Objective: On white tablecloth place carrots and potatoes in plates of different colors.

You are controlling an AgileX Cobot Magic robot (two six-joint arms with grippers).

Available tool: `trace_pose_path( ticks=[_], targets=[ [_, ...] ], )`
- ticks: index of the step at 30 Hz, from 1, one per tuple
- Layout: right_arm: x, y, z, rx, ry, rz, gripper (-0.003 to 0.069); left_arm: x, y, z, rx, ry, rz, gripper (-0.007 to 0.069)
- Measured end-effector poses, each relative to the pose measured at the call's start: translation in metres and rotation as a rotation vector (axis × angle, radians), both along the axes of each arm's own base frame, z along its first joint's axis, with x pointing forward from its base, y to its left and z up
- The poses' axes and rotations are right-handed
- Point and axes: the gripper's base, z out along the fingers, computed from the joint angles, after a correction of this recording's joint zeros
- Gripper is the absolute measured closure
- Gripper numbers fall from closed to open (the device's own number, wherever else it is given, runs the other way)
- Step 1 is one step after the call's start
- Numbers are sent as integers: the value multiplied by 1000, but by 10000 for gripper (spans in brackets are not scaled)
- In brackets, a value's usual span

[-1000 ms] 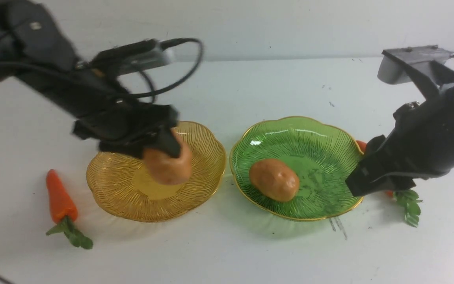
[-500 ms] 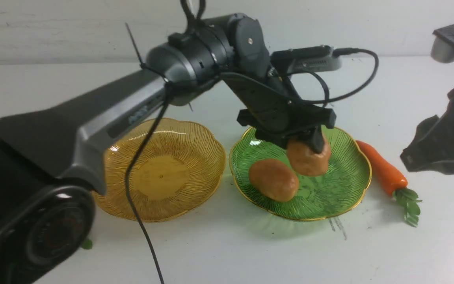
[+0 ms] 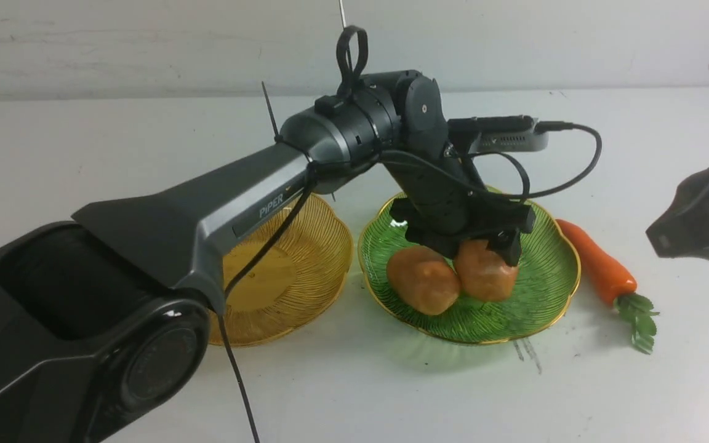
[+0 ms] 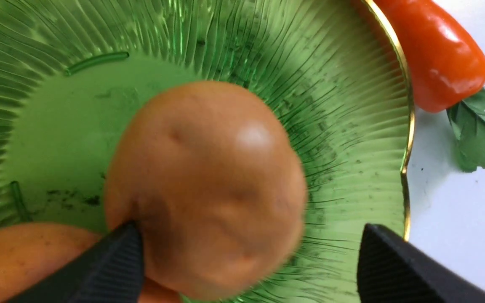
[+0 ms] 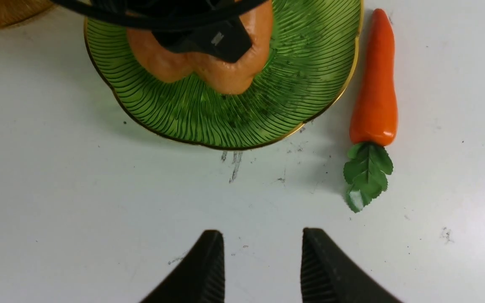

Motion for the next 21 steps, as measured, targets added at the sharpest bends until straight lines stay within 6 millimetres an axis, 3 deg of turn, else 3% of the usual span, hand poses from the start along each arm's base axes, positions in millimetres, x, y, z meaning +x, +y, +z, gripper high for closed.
trace_pose_path(
  ticks=[3,7,8,10,13,14,16,18,21],
  targets=[
    [0,0,0,0,0,-1,415,-1,3,7,-9,4,-1,-54],
    [0,0,0,9,6,-17,415,0,16,42,-19,-19,-8,-42],
    [0,0,0,8,10,-19,415,0,24,55,-7,-34,-13,-8],
    [-1,0,0,7,14,-19,415,2,48,92,45,-107,5,133],
    [-1,0,-1,6,15,-19,415,2,96,148,132,-281,101,488],
    [-1,0,-1,6,15,-19,415,1,112,162,148,-317,138,546],
    [-1,0,-1,6,17,-19,415,-5,144,185,160,-350,218,601],
    [-1,0,-1,5,18,-19,415,-17,189,200,174,-337,317,623],
    [-1,0,-1,5,18,-19,415,-36,242,195,213,-258,439,628]
  ],
)
